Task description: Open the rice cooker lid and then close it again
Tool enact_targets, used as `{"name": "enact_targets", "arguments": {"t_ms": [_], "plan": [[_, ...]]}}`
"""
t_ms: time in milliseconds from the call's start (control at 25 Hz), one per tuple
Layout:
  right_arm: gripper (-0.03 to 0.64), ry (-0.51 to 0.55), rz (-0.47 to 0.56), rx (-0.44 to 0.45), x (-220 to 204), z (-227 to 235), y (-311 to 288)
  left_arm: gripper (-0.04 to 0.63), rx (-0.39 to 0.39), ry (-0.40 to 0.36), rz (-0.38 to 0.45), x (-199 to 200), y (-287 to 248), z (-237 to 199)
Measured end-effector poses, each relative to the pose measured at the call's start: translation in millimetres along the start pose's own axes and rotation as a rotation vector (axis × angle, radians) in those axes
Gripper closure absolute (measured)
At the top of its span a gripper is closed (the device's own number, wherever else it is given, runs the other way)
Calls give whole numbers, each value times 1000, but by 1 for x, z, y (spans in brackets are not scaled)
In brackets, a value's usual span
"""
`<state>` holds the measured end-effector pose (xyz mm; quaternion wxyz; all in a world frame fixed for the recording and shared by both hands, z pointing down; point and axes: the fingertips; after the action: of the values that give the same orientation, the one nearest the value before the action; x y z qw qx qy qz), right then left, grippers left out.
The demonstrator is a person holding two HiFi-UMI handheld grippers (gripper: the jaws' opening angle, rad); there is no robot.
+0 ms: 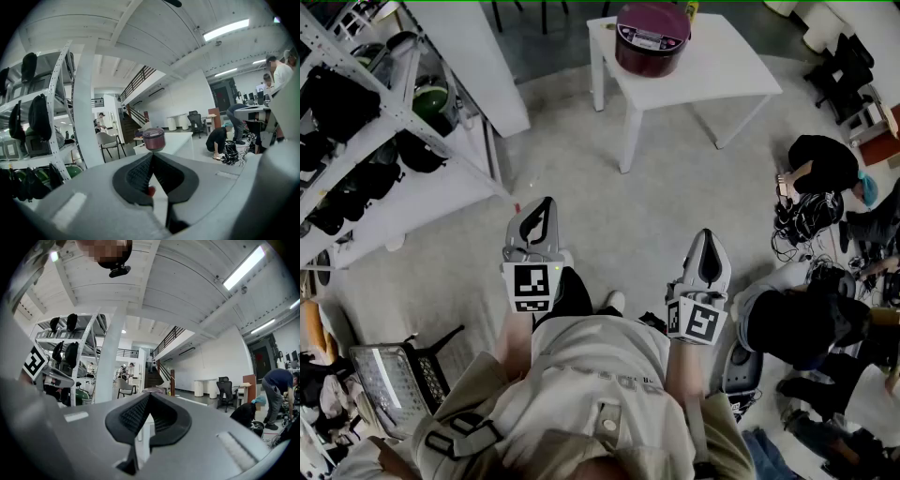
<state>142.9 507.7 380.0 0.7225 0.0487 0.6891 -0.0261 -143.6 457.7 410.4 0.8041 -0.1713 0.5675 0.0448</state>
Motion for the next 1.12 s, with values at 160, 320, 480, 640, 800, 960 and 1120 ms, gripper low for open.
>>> {"name": "enact_targets", "arguments": {"t_ms": [160,320,480,640,800,960,1120], "plan": [[617,4,7,-10,-6,6,2,586,-2,-1,-4,1,-1,2],[617,4,2,-6,-7,7,1,586,-3,0,-10,0,-3,5],[617,5,-9,0,-10,9,-1,586,-7,0,-20,-1,-7,8],[617,-11,-35,7,-17,11,-6,586,-12,2,-35,-4,-12,11],[617,-46,-37,4,-19,8,-23,586,-25,0,-46,-7,-27,2],[597,-146,-3,10,-17,3,-47,584,-30,6,-30,-4,-56,-21],[434,-180,21,-1,-13,-8,-77,412,-82,-20,-7,4,-94,-44]]}}
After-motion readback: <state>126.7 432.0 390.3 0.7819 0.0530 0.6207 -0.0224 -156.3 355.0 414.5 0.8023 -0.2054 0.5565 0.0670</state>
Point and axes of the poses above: the fingertips, and each gripper's own axes: y backward along the fingers, z to its right, x out of its top, and after that the axes turned 6 degrees about -y, right-handed
